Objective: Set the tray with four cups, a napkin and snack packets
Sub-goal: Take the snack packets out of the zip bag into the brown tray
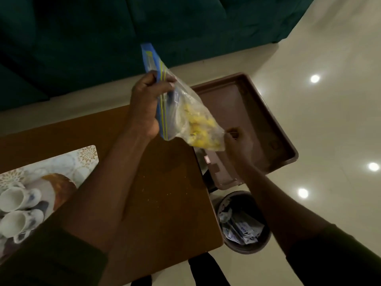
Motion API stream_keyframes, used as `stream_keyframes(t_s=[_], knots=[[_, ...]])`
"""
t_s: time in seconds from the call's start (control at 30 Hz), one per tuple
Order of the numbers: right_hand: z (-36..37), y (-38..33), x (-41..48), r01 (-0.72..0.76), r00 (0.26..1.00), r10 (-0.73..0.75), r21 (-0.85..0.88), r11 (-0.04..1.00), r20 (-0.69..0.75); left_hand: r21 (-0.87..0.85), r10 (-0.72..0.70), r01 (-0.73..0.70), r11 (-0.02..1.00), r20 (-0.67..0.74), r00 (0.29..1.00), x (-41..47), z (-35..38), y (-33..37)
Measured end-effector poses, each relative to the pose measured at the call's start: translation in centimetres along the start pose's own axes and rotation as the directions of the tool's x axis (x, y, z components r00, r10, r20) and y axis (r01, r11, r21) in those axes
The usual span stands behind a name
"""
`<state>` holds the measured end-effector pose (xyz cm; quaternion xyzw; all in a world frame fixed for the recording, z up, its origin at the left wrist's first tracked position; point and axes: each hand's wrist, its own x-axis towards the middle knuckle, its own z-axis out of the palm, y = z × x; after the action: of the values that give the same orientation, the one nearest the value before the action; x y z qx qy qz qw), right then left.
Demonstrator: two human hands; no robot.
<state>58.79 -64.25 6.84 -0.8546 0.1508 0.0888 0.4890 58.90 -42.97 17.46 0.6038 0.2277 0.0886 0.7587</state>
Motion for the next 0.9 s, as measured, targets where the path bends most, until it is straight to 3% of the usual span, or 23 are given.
stream_keyframes(t_s=[0.07, 0.13, 0.2, 0.3, 0.4, 0.47, 0.5, 0.53, 0.6, 0.67, 0.7, 0.9], knots=[[2.3, -1.3, -1.6, -0.013, 0.981, 0.011, 0.01, 1.0, 0.194, 0.104, 0.073, -0.074, 0.992, 0.015, 0.997, 0.0, -1.2, 2.0], [4.2, -2.1, -3.4, -0.02, 0.912, 0.037, -0.045, 0.999, 0.408, 0.238, 0.112, -0.134, 0.962, 0.103, 0.988, -0.2, -2.5, 3.2], [6.1, -2.3, -4.8, 0.041, 0.856, 0.027, -0.12, 0.992, 0.516, 0.367, 0.126, -0.196, 0.909, 0.206, 0.97, -0.6, -3.9, 3.7], [7.1, -2.2, -6.1, 0.041, 0.858, -0.037, 0.004, 0.999, 0.512, 0.653, 0.076, -0.33, 0.681, 0.386, 0.919, -1.5, -5.2, 2.7], [7.2, -1.9, -6.0, -0.159, 0.906, 0.039, 0.254, 0.954, 0.422, 0.767, -0.077, -0.371, 0.524, 0.476, 0.876, -4.1, -5.4, -1.3], [6.9, -2.4, -6.0, -0.142, 0.845, -0.107, 0.414, 0.899, 0.523, 0.791, -0.15, -0.32, 0.522, 0.455, 0.878, -6.2, -4.8, -4.4], [6.4, -2.4, -5.2, -0.03, 0.872, -0.202, 0.459, 0.888, 0.447, 0.794, -0.165, -0.28, 0.539, 0.426, 0.89, -7.1, -4.6, -5.7], [5.9, -1.7, -5.1, -0.051, 0.856, -0.257, 0.568, 0.822, 0.448, 0.791, -0.17, -0.235, 0.565, 0.39, 0.905, -7.8, -4.2, -6.6], [5.2, -1.5, -6.1, -0.016, 0.861, -0.216, 0.45, 0.893, 0.46, 0.776, -0.132, -0.184, 0.603, 0.324, 0.937, -8.5, -3.7, -7.5], [6.2, -3.2, -4.8, -0.209, 0.879, -0.024, 0.43, 0.878, 0.476, 0.771, -0.056, -0.164, 0.616, 0.251, 0.966, -8.4, -3.3, -7.5], [6.1, -3.3, -4.4, -0.248, 0.861, -0.025, 0.462, 0.851, 0.508, 0.765, -0.014, -0.162, 0.623, 0.218, 0.976, -8.2, -3.3, -7.3], [6.4, -5.8, -5.7, -0.058, 0.923, -0.137, 0.482, 0.875, 0.359, 0.693, 0.06, -0.123, 0.71, 0.114, 0.992, -6.7, -3.5, -6.5]])
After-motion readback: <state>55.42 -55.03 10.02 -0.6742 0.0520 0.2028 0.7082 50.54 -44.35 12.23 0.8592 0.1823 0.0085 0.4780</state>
